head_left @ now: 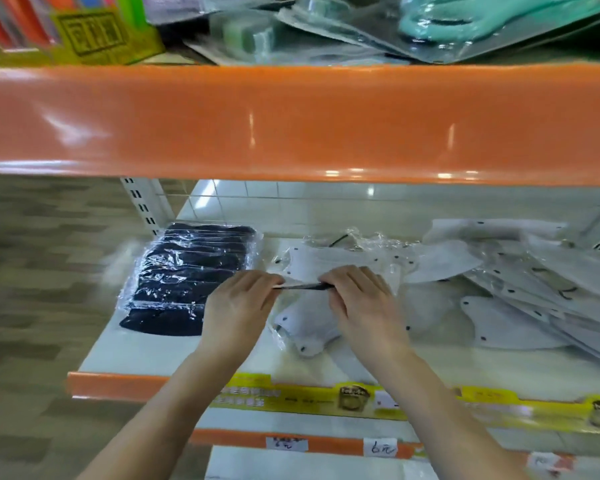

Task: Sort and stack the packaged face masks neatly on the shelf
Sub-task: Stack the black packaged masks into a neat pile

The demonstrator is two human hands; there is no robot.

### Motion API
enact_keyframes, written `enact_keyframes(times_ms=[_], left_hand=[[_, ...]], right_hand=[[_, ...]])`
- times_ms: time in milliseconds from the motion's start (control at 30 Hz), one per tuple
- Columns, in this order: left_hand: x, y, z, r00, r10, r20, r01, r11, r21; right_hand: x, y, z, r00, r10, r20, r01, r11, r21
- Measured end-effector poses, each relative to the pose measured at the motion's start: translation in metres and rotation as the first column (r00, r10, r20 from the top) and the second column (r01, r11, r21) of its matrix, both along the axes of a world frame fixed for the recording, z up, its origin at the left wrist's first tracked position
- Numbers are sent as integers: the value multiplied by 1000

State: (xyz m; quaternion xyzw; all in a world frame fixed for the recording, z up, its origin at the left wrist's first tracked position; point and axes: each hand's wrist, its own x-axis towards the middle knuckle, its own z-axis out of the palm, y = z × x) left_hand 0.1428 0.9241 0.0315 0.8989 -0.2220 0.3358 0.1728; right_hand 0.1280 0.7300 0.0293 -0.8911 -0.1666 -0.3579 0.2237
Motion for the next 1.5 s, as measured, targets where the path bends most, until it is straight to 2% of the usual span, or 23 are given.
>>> enact_keyframes(times_ms=[133,333,500,700,867,1067,1267,1400,1500], left_hand=[[4,45,6,994,67,83,-66,998,-15],[6,119,-4,987,121,105,-122,993,0],[4,162,-35,989,144,36,-146,988,43],[-6,189,-56,991,73,-113,-62,993,100],[-6,198,-59,965,54,-258,-21,991,131],[1,197,-59,964,62,-257,-11,980,197],[3,193,-59,934,161,-319,-86,968,238],[2,188,-48,887,185,-422,-57,953,298],[7,186,-43,878,213,-428,-39,924,381]], right_hand=[[7,44,-3,993,112,-43,-113,993,-24],[17,111,-15,968,160,-191,-169,985,-33],[13,147,-37,914,177,-365,-201,979,-27],[1,168,-52,847,101,-521,-184,977,-110],[-1,179,-54,859,40,-511,-135,979,-150],[2,188,-61,894,-49,-445,-35,983,-180],[-5,186,-62,927,32,-373,-97,983,-158],[-7,185,-66,924,44,-380,-104,985,-137],[-7,185,-65,913,26,-406,-93,985,-147]])
